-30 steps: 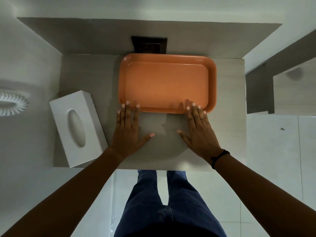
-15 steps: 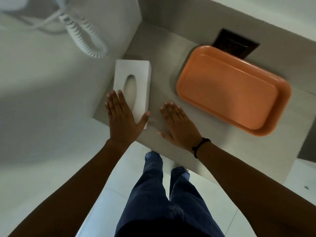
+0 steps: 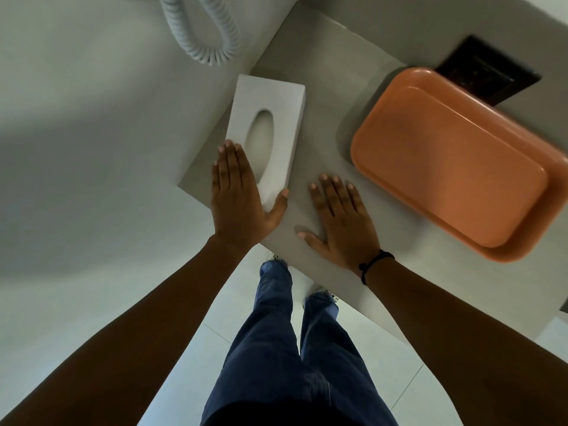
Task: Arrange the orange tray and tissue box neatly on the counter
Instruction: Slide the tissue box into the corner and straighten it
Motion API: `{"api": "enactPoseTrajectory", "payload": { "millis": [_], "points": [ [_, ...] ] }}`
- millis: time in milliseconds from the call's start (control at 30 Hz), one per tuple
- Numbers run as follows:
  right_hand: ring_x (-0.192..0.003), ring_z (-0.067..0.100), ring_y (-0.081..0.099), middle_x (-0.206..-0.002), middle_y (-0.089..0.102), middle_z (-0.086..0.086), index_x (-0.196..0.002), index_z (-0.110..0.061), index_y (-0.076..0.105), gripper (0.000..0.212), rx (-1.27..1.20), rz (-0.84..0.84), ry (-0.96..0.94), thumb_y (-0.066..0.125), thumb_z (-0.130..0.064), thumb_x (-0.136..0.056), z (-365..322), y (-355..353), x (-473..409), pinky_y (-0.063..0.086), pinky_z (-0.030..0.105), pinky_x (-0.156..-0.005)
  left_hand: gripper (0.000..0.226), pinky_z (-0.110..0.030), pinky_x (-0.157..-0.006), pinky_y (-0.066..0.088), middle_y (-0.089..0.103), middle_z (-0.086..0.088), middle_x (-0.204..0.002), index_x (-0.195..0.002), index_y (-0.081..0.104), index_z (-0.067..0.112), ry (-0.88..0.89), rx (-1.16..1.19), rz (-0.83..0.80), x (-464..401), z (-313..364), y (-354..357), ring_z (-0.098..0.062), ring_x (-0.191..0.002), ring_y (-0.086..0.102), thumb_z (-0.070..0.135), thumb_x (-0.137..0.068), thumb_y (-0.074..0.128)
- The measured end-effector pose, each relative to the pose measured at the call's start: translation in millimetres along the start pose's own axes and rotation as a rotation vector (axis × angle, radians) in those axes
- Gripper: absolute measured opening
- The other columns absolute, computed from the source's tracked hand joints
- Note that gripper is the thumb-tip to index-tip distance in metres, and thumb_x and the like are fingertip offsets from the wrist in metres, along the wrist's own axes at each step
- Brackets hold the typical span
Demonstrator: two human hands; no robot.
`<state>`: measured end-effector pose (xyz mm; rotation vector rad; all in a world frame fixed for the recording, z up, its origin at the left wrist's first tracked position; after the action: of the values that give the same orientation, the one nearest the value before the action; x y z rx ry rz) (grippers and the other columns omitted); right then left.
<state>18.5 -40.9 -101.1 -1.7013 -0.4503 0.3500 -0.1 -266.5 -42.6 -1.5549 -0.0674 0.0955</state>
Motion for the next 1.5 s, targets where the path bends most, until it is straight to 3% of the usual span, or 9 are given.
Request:
{"api": "enactPoseTrajectory", "payload": {
  "millis": [333, 833, 1067, 1233, 1300, 1400, 1500],
  "points": [
    [-0.167, 0.036, 0.024, -0.178, 0.027, 0.018, -0.171, -0.012, 0.027, 0.097, -0.008, 0.028, 0.013, 0.040, -0.078, -0.102, 0.6, 3.3, 1.4, 0.021, 0.055, -0.136, 0.118, -0.049, -0.137, 0.021, 0.021, -0.027, -0.178, -0.169, 0.021, -0.009, 0.128, 0.032, 0.005, -40.6, -1.6, 2.0, -0.041, -0.167, 0.022, 0.077, -0.094, 0.052],
    [-0.170, 0.029, 0.014, -0.181, 0.021, 0.013, -0.173, -0.015, 0.019, 0.095, -0.066, -0.003, 0.025, 0.038, -0.077, -0.103, 1.4, 9.6, 1.5, 0.015, 0.052, -0.138, 0.120, -0.044, -0.137, 0.013, 0.013, -0.022, -0.181, -0.172, 0.012, -0.004, 0.322, 0.069, -0.031, -158.4, 13.9, 1.4, -0.037, -0.169, 0.014, 0.083, -0.094, 0.043],
    [-0.170, 0.029, 0.014, -0.181, 0.021, 0.011, -0.173, -0.016, 0.020, 0.095, -0.098, 0.000, 0.017, 0.040, -0.076, -0.102, 1.4, 10.7, 1.0, 0.012, 0.051, -0.139, 0.119, -0.047, -0.138, 0.018, 0.015, -0.024, -0.180, -0.171, 0.012, -0.005, 0.343, 0.089, 0.002, -181.2, 19.0, 5.1, -0.038, -0.169, 0.015, 0.082, -0.095, 0.042],
    [-0.170, 0.032, 0.015, -0.181, 0.021, 0.014, -0.173, -0.015, 0.021, 0.094, -0.118, -0.027, 0.012, 0.039, -0.076, -0.103, 0.4, 1.9, -0.3, 0.022, 0.055, -0.137, 0.117, -0.053, -0.138, 0.013, 0.012, -0.023, -0.181, -0.173, 0.013, -0.001, 0.356, 0.132, -0.004, -176.5, 19.0, -2.8, -0.039, -0.169, 0.010, 0.082, -0.096, 0.043],
    [-0.169, 0.033, 0.013, -0.181, 0.018, 0.017, -0.173, -0.015, 0.019, 0.087, -0.264, 0.007, 0.056, 0.045, -0.065, -0.106, -0.1, -8.3, -7.1, 0.020, 0.049, -0.138, 0.111, -0.057, -0.136, 0.014, 0.013, -0.023, -0.180, -0.173, 0.020, 0.004, 0.357, 0.166, 0.030, -165.1, 15.6, -7.9, -0.043, -0.169, 0.012, 0.080, -0.096, 0.046],
    [-0.166, 0.026, 0.025, -0.177, 0.023, 0.011, -0.171, -0.019, 0.022, 0.068, -0.755, 0.143, 0.277, 0.050, -0.035, -0.111, -2.2, -36.0, -41.1, 0.021, 0.021, -0.134, 0.100, -0.056, -0.134, 0.026, 0.027, -0.022, -0.177, -0.169, 0.036, 0.004, 0.346, 0.230, 0.119, -134.0, 6.8, -10.0, -0.043, -0.166, 0.023, 0.070, -0.097, 0.060],
    [-0.127, 0.020, 0.062, -0.146, 0.056, 0.012, -0.157, -0.009, 0.051, 0.048, -0.977, 0.383, 0.589, 0.054, -0.011, -0.109, 8.3, -67.3, -106.0, 0.051, 0.023, -0.112, 0.078, -0.051, -0.123, 0.048, 0.054, -0.023, -0.161, -0.152, 0.060, -0.002, 0.343, 0.299, 0.248, -105.8, 4.3, -8.6, -0.041, -0.153, 0.050, 0.049, -0.096, 0.079]
  ]
}}
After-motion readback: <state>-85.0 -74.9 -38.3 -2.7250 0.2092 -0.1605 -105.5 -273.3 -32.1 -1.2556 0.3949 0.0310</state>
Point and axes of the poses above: each hand's wrist, its own x-axis away from the middle knuckle, its own y-axis out of the palm, z = x × y, the point moved 4 cm from there along -x, towards the middle knuckle
